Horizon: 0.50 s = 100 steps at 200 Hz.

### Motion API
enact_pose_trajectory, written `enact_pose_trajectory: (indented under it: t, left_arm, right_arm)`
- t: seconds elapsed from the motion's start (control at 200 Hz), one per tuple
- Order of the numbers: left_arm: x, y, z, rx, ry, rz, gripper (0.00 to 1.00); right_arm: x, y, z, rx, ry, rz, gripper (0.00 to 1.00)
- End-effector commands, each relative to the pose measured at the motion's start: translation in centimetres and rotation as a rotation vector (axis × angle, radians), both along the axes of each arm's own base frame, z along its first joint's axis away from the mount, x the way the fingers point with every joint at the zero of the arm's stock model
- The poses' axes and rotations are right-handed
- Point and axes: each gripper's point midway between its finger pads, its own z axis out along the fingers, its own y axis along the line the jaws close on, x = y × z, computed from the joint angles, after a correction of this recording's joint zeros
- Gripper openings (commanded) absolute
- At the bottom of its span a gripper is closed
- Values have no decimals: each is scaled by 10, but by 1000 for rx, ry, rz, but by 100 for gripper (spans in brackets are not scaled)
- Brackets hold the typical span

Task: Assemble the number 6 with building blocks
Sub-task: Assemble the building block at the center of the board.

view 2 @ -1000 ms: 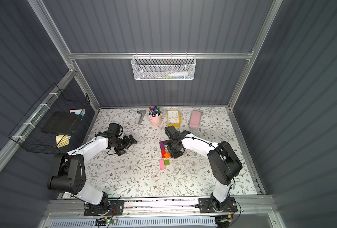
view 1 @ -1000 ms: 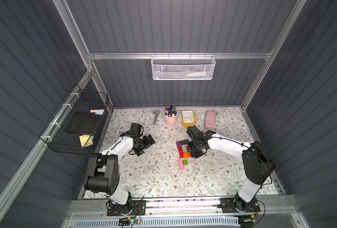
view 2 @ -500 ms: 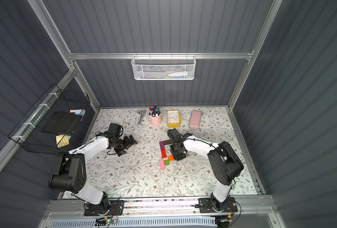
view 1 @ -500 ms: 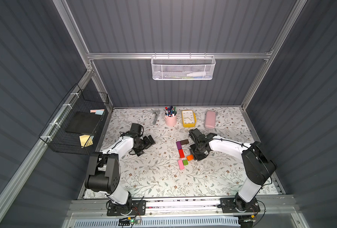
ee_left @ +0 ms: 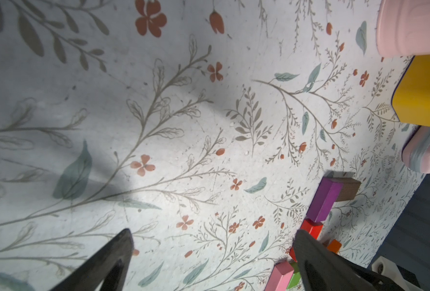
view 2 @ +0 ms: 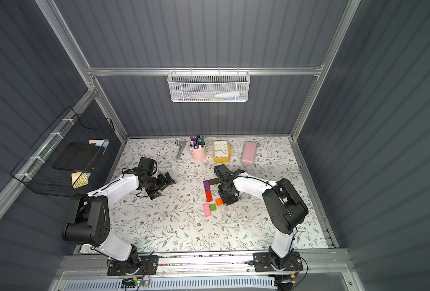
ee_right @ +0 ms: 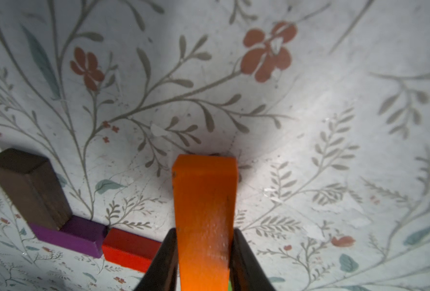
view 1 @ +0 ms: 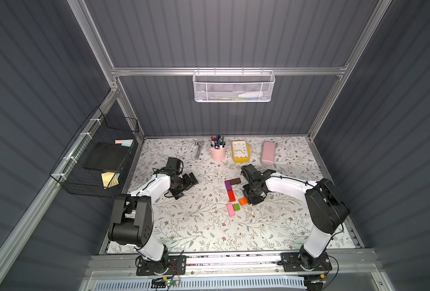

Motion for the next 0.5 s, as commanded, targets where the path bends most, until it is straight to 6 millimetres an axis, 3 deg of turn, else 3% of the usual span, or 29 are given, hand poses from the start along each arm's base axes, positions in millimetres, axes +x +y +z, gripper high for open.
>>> enact_pose_trajectory:
  t: [0.0,0.495]
  left_arm:
    - [1,2,2,3,7,-14,99]
    - [-2,3,3,8,8,-19,99]
  right_arm:
    - [2,-2,-3,-19,33,-118,26]
    - [-6,14,-10,-28,52,-95,25]
